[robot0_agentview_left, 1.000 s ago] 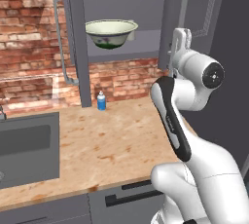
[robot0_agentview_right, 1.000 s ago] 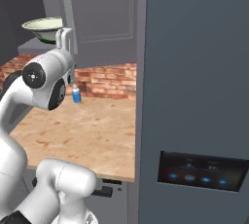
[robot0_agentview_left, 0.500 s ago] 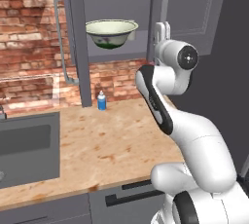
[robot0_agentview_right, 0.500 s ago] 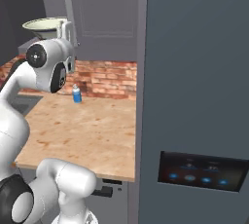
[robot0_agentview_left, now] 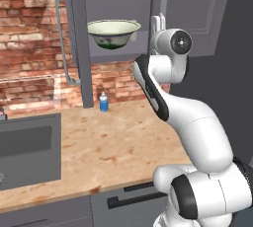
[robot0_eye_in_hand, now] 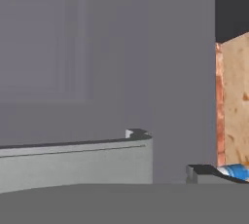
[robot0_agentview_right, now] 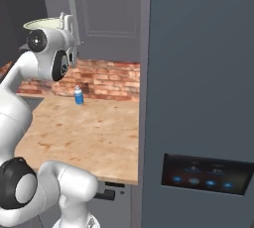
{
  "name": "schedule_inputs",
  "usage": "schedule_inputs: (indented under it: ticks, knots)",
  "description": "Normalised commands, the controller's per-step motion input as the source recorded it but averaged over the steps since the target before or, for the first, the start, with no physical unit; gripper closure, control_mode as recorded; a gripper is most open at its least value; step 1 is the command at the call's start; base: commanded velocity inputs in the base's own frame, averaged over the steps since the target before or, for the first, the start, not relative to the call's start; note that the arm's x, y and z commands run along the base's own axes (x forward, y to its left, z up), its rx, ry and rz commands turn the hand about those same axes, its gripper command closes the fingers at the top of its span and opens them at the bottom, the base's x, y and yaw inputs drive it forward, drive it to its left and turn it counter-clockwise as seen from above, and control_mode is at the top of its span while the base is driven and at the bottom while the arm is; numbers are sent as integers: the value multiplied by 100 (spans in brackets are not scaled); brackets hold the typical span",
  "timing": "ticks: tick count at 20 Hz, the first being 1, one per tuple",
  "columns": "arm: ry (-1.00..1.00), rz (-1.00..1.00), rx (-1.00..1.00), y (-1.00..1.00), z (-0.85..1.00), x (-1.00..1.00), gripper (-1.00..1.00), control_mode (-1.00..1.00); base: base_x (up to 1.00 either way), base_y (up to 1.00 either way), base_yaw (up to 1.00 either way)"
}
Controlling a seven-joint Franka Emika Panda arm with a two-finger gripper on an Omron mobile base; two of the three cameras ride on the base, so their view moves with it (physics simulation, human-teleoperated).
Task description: Pick the mug and place it in the sink. Pick the bowl and place it in the open cabinet and then close the cabinet.
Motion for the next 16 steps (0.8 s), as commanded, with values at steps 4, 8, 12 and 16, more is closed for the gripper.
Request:
schedule_inputs:
  ticks: [4, 8, 12, 16]
  knots:
    - [26, 0, 0, -23, 0, 74, -100, -100, 0, 0, 0]
    - [24, 0, 0, -17, 0, 63, -100, -100, 0, 0, 0]
    - [24, 2, 0, 0, 0, 32, -100, -100, 0, 0, 0]
    - [9, 1, 0, 18, -13, -29, -100, -100, 0, 0, 0]
